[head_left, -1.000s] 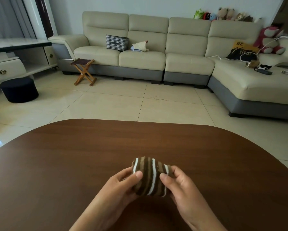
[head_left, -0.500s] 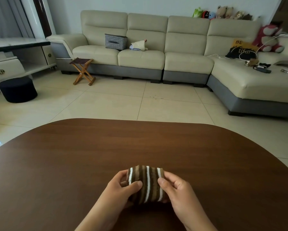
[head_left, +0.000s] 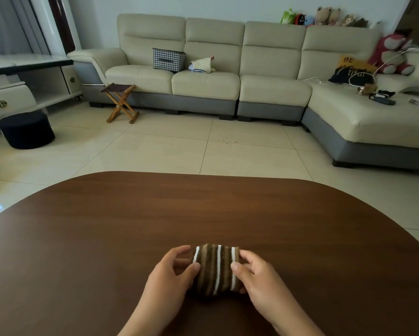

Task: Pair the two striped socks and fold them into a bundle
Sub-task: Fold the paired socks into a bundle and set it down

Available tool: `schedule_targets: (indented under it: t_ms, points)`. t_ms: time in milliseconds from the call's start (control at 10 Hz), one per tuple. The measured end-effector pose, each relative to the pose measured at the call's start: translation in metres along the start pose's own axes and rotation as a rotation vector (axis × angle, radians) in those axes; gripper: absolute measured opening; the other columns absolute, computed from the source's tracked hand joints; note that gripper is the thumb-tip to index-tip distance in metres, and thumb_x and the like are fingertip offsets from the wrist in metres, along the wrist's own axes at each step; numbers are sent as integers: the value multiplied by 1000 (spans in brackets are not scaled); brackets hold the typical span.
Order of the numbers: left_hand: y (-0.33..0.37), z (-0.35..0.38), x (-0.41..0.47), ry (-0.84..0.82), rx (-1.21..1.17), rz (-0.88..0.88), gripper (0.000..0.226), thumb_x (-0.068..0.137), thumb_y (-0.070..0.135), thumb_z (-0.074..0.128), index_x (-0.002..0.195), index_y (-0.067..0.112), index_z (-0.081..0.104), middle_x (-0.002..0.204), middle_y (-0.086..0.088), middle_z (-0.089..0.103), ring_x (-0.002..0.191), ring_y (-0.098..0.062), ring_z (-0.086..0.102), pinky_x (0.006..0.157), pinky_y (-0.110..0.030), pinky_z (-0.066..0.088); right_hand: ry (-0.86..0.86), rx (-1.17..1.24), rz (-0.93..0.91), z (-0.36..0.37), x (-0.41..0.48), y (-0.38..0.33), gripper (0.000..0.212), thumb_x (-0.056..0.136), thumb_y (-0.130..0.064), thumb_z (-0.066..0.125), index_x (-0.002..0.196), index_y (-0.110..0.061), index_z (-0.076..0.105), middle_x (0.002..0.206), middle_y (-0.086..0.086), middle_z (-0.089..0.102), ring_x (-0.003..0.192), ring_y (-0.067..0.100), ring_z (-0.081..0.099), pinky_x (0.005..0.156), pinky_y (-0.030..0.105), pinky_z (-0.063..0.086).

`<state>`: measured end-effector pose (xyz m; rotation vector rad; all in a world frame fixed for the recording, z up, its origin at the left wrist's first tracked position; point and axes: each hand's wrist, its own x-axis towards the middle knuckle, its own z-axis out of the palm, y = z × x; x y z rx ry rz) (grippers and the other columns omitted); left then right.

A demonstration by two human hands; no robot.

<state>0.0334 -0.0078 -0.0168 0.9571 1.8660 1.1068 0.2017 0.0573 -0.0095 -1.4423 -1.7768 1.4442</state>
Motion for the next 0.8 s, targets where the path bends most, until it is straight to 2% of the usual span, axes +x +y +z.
schedule_targets:
  t_ms: [100,200,300,400,500,600,700,800]
  points:
    - [-2,2,1,42,0,8,21,77,17,72,91,30,62,70,2,67,63,-12,66,68,-38,59,67,-67,35,2,3,2,28,88,-30,56,115,-28,54,87,-8,73,66,-1,64,55,11,45]
    - [-3,2,2,52,-1,4,19,75,16,73,81,29,60,61,3,63,50,-8,60,58,-30,54,118,-126,57,3,4,1,14,83,-33,61,90,-36,49,80,-7,71,59,1,62,52,14,43]
    - [-4,3,2,64,-18,-7,18,75,16,73,77,27,60,53,5,62,43,-5,58,54,-27,50,163,-175,37,5,3,0,23,80,-33,65,79,-35,42,75,-3,69,54,3,57,50,14,39]
    - [-5,3,3,73,-40,-10,17,74,18,75,76,27,60,47,10,63,39,-3,58,52,-24,48,189,-167,41,5,1,-2,26,78,-32,67,78,-33,42,75,-2,65,56,6,58,50,15,39]
    - [-7,3,3,66,-54,-1,13,74,20,75,76,25,62,50,17,66,42,-1,59,53,-25,52,190,-153,36,5,-1,-1,23,79,-31,67,78,-32,44,76,-4,62,61,5,58,51,15,41]
    - [-8,2,3,74,-82,10,9,75,22,74,75,25,66,54,7,66,47,-3,62,53,-24,54,195,-137,23,2,-3,-3,18,80,-33,65,80,-31,47,77,-5,62,64,4,59,53,15,43]
    - [-9,1,4,69,-127,2,8,79,22,70,72,25,67,56,3,67,49,-2,64,50,-19,52,189,-117,22,3,-6,0,12,82,-35,62,82,-30,51,80,-6,61,70,7,60,66,26,50]
    - [-9,-4,9,45,-117,-5,12,82,21,68,70,23,68,53,3,67,47,-3,63,48,-18,50,162,-128,22,-3,-4,-5,12,84,-37,58,83,-26,55,79,-7,60,71,8,59,71,31,51]
